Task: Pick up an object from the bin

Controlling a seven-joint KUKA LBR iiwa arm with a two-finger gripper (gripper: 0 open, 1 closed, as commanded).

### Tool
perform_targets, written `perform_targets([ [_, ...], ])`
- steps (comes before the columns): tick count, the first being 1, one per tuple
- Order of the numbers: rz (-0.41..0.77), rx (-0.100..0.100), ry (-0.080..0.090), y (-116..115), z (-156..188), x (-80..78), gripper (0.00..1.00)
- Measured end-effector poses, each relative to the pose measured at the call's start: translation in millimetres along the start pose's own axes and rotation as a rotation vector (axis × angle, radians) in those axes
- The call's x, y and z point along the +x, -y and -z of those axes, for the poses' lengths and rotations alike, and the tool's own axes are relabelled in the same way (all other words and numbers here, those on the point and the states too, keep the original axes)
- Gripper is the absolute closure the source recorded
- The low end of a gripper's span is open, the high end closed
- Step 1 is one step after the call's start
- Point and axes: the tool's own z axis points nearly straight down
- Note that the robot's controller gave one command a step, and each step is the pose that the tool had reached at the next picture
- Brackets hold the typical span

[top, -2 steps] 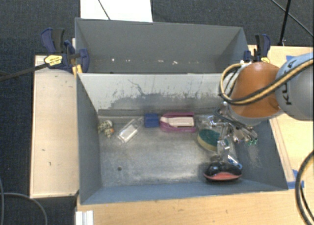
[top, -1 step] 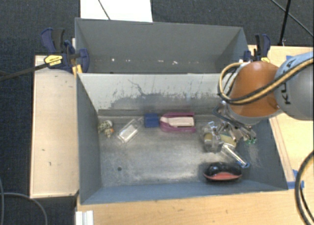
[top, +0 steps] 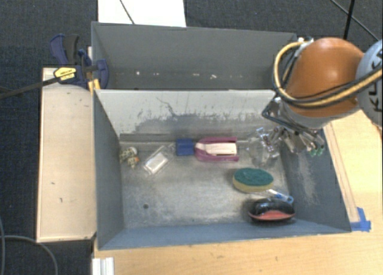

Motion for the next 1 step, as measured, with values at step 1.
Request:
perform_targets([
  [1, -0.006, -0.003, -0.008, 0.8, -4.7, 2.0, 0.0],
])
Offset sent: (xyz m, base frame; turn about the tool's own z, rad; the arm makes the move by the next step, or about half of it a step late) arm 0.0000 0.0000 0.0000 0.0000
